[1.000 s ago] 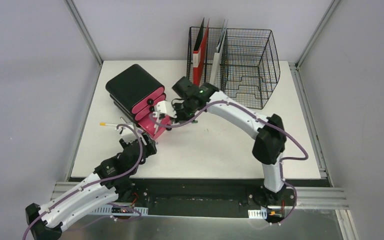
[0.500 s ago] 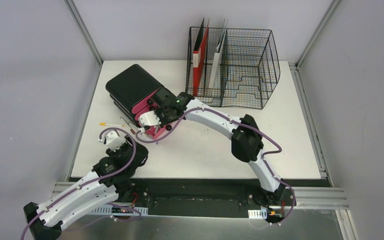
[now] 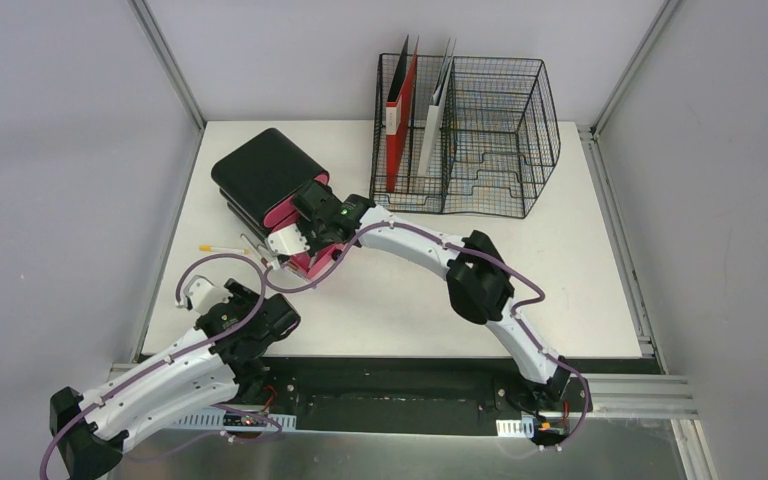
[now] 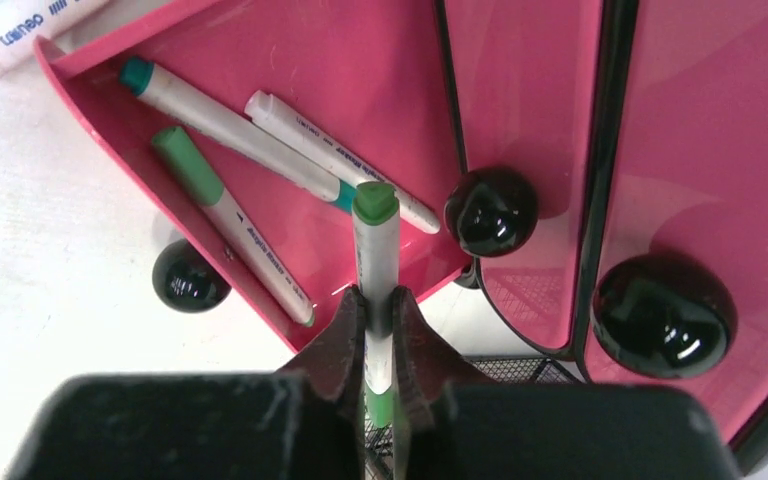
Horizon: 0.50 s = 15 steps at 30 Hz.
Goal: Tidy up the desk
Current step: Place the stationery in the drawer.
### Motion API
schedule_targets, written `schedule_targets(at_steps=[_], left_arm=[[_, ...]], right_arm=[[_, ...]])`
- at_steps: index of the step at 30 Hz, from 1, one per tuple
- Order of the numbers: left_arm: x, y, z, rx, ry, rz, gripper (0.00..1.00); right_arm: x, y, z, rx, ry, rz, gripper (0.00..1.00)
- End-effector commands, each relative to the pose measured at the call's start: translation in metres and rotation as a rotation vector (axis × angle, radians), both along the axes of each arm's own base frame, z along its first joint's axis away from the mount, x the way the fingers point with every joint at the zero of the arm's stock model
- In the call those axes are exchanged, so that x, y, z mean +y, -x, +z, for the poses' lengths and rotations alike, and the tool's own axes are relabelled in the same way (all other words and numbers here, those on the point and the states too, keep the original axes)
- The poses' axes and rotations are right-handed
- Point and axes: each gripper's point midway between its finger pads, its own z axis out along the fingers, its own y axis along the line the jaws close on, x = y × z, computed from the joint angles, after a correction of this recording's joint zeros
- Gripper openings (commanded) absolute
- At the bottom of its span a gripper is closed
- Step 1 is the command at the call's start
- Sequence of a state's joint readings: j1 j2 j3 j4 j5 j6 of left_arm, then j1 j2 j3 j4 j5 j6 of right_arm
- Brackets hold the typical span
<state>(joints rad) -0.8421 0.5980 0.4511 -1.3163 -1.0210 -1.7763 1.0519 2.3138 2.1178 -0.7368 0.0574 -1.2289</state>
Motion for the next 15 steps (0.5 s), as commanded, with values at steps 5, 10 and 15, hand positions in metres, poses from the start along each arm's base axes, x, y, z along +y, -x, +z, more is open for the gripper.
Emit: schedule_targets(at_steps=[5, 10, 15], left_arm=[[0.010, 0.001, 0.014, -0.073, 0.034, 0.092, 0.61], [0.010, 0.001, 0.014, -0.080, 0.043, 0.088, 0.60], [0.008, -0.001, 0.014, -0.080, 0.044, 0.074, 0.59]], right_arm=[[0.022, -0.007, 0.016, -0.042, -0.094, -0.021, 0.24], [0.022, -0.009, 0.015, -0.036, -0.107, -0.051, 0.45], [0.016, -0.004, 0.026, -0.011, -0.127, -0.084, 0.53]])
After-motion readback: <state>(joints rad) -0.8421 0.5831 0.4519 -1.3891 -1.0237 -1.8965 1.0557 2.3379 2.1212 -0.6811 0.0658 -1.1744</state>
